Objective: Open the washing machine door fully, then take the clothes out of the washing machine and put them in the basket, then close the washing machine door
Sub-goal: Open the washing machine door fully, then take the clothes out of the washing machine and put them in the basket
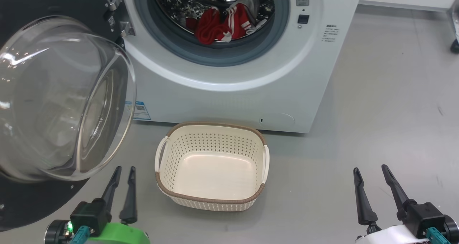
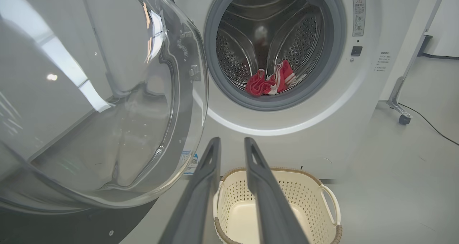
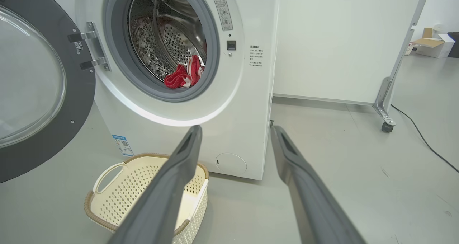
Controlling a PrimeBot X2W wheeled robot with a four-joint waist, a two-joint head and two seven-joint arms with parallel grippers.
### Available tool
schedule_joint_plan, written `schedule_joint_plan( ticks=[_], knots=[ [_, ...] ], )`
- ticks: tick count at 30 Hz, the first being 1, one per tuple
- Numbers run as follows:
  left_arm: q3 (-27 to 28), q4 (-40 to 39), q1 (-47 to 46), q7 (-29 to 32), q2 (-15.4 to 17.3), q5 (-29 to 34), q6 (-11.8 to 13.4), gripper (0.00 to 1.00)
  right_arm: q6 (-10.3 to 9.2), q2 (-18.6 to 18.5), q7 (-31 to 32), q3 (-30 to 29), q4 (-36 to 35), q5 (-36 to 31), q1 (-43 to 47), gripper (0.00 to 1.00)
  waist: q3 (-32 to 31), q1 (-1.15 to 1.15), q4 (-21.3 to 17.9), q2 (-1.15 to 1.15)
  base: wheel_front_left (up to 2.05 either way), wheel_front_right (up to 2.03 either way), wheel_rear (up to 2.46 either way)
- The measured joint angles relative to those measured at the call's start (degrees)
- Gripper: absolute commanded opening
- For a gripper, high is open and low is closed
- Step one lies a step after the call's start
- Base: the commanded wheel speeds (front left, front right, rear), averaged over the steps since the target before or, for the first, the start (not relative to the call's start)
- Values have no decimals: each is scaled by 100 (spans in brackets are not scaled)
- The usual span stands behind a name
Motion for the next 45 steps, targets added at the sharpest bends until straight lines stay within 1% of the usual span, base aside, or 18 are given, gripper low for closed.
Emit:
schedule_joint_plan(
  ticks=[1,15,18,23,28,45],
  knots=[
    [-18,-11,25,1,-1,37,0,100,0,0,0,20,-18,0,1,100,-7,0,-40,0,0,0,0],
    [16,-140,171,80,0,182,138,100,-8,3,0,132,-271,-1,35,100,-50,0,-627,0,0,0,0],
    [-5,-146,176,110,1,245,167,100,-58,5,0,134,-296,-1,109,100,-51,0,-735,0,0,0,0],
    [-74,-147,223,202,0,247,180,100,-66,5,0,129,-303,0,203,100,-74,0,-873,0,0,0,0],
    [-152,-147,252,254,-1,275,180,100,-158,10,0,89,-335,3,264,100,-103,0,-914,0,0,0,0],
    [-170,-192,322,359,-3,277,235,100,-212,25,0,81,-393,33,371,100,-185,0,-888,0,0,0,0]
  ],
)
